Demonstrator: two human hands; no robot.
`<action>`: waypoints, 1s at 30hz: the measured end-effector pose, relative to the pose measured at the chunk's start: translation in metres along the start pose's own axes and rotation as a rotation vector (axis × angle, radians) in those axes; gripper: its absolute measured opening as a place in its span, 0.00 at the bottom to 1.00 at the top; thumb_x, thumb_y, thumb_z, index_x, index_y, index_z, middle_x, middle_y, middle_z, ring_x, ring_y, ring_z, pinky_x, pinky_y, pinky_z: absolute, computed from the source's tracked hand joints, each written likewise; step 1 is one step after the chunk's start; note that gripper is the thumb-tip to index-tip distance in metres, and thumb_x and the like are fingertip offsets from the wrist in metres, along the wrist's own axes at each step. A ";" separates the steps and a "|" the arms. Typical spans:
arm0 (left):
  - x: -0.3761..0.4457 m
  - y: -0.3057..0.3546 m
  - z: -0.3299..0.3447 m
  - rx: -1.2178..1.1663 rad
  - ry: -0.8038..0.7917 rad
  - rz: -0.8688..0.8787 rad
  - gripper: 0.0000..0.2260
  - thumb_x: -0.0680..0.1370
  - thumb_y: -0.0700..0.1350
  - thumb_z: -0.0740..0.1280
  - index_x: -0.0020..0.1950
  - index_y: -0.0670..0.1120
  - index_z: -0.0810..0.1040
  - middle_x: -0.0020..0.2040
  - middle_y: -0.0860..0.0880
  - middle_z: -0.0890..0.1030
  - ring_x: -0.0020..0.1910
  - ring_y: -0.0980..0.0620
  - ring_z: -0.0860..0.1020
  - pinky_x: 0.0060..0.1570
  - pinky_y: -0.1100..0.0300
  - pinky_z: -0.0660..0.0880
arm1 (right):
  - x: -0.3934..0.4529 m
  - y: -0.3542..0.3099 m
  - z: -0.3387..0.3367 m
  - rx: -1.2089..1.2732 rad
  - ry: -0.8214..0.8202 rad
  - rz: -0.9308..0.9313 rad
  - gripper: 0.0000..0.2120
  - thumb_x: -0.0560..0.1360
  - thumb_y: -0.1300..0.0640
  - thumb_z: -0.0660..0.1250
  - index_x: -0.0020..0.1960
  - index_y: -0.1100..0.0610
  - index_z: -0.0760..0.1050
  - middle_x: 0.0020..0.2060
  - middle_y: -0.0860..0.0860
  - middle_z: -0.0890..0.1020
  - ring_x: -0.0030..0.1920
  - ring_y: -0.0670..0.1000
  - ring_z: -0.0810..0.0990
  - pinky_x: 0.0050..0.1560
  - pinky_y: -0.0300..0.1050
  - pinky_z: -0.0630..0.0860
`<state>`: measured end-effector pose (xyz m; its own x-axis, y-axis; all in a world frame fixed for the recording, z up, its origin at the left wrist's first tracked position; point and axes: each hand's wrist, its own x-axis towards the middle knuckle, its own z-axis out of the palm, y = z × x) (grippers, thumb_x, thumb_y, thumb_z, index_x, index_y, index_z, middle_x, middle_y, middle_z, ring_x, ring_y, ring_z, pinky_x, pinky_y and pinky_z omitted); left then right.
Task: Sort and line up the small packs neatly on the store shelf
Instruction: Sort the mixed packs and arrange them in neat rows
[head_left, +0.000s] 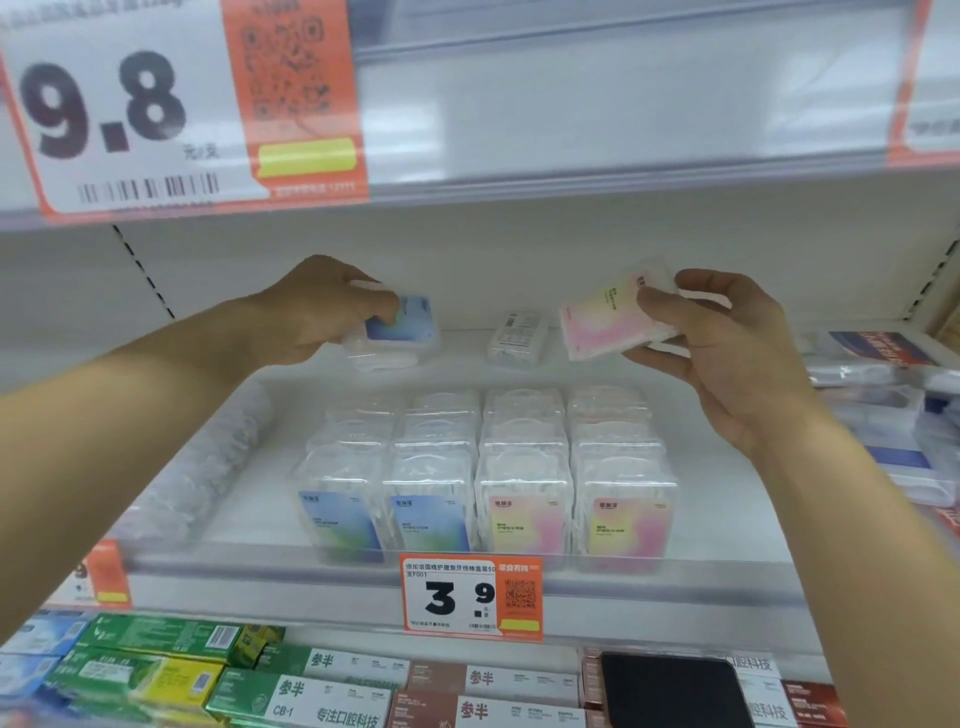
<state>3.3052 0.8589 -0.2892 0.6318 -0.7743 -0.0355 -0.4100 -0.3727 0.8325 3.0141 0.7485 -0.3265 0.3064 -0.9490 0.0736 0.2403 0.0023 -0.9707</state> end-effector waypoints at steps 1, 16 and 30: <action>0.000 -0.003 -0.003 -0.078 0.016 -0.035 0.14 0.70 0.37 0.72 0.56 0.39 0.80 0.52 0.45 0.80 0.44 0.49 0.78 0.39 0.60 0.74 | -0.001 0.000 0.000 -0.025 -0.008 -0.011 0.20 0.73 0.60 0.74 0.62 0.58 0.72 0.54 0.56 0.81 0.53 0.53 0.84 0.52 0.53 0.83; -0.017 -0.005 0.012 -0.336 -0.281 0.045 0.21 0.66 0.32 0.71 0.58 0.44 0.79 0.53 0.43 0.81 0.50 0.48 0.81 0.46 0.56 0.77 | 0.009 0.002 0.032 -0.775 -0.303 -0.328 0.14 0.72 0.54 0.75 0.57 0.51 0.80 0.52 0.46 0.82 0.51 0.47 0.80 0.47 0.39 0.73; -0.016 0.002 0.018 0.351 -0.610 0.026 0.10 0.74 0.55 0.69 0.54 0.56 0.82 0.43 0.57 0.79 0.44 0.55 0.75 0.46 0.64 0.69 | 0.006 0.002 0.041 -0.920 -0.597 -0.115 0.05 0.76 0.49 0.70 0.50 0.46 0.83 0.43 0.46 0.84 0.41 0.47 0.84 0.48 0.42 0.78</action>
<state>3.2821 0.8610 -0.2969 0.1793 -0.8957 -0.4070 -0.6732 -0.4134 0.6131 3.0545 0.7555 -0.3186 0.7815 -0.6231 0.0326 -0.4056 -0.5471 -0.7323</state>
